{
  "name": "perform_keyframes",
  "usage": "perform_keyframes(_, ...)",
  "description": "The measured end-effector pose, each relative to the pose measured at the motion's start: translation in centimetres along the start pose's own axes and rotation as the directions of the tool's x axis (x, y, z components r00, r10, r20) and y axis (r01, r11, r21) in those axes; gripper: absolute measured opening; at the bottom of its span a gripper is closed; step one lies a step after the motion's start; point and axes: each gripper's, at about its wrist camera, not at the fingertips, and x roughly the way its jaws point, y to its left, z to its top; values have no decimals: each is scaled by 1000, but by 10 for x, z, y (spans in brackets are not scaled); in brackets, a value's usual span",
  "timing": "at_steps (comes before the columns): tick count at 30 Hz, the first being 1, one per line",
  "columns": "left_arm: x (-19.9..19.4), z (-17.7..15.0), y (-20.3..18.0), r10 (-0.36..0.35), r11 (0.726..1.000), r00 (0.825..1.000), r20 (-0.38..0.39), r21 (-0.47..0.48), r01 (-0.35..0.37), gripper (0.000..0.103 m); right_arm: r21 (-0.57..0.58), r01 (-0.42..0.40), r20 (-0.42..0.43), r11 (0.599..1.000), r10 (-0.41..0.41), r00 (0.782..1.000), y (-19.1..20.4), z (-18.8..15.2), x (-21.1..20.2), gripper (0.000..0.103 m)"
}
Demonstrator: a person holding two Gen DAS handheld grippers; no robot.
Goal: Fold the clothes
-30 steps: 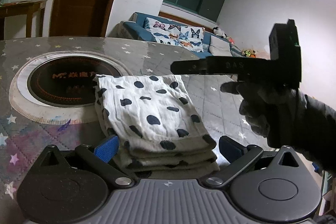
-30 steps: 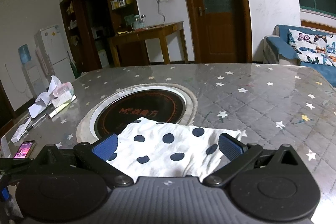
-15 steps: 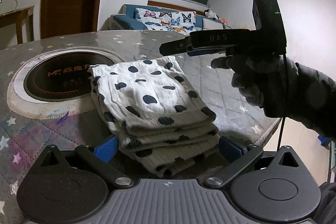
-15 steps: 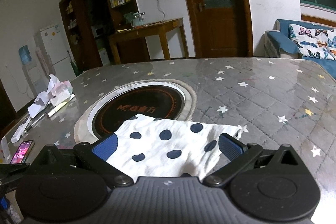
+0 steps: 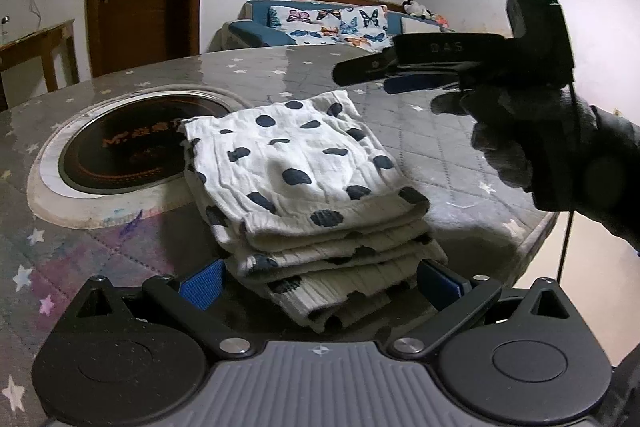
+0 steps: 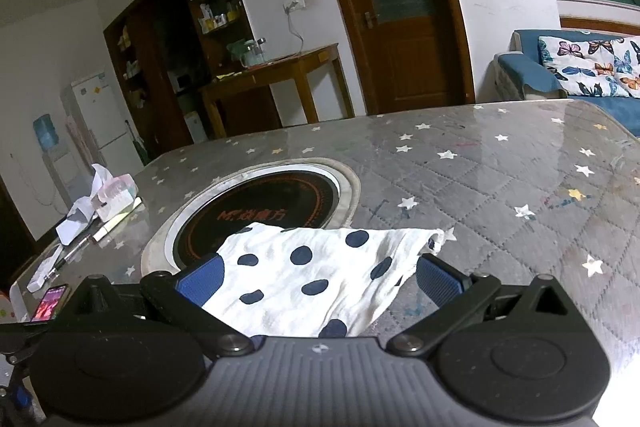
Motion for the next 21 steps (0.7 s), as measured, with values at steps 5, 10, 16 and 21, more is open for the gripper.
perform_keyframes(5, 2, 0, 1, 12, 1000, 1000, -2, -2, -12, 103, 2, 8, 1, 1000, -8, 1000, -2, -2, -3, 103)
perform_keyframes(10, 3, -4, 3, 43, 999, 999, -8, 6, -43, 103, 11, 9, -6, 1000, -9, 1000, -5, -2, -3, 103)
perform_keyframes(16, 8, -9, 7, 66, 998, 997, -32, -8, -66, 103, -88, -97, -88, 991, 90, 992, 25, -2, -2, 103)
perform_keyframes(21, 7, -10, 6, 76, 997, 997, -31, -4, -76, 103, -223, -214, -185, 951, 174, 967, 66, -13, -7, 92)
